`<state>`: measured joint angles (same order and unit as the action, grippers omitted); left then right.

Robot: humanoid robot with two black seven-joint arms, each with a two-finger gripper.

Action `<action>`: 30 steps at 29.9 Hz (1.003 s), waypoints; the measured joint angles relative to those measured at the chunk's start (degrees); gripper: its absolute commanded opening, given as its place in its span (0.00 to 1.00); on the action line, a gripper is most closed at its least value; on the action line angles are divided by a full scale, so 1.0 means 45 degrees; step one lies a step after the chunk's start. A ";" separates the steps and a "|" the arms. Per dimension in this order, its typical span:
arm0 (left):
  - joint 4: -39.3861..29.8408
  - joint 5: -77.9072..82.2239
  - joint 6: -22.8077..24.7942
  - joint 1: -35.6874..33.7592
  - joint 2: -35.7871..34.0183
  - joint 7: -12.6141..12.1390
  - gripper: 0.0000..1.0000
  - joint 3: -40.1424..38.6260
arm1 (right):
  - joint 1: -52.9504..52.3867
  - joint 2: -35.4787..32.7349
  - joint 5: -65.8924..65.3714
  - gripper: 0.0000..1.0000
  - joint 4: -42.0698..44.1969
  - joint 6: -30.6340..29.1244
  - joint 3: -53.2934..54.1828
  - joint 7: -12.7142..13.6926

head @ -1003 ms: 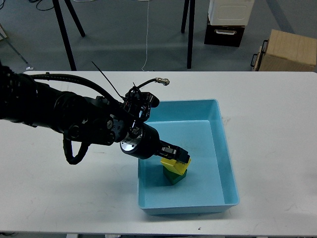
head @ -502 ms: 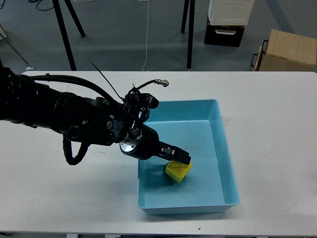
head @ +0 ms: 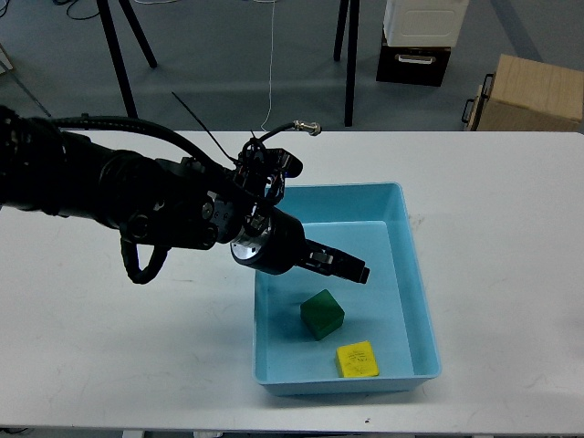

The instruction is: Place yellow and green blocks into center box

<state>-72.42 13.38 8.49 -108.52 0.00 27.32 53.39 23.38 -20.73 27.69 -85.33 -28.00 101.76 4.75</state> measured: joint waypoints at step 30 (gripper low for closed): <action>0.4594 -0.4143 0.3487 0.8865 -0.4429 -0.0712 1.00 -1.9864 | -0.0239 -0.0039 -0.0223 1.00 -0.0017 0.0000 -0.0082 0.0000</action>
<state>-51.74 -5.27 24.18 -68.63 -19.93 24.12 -36.00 22.30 -20.91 26.68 -85.41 -28.00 101.39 4.75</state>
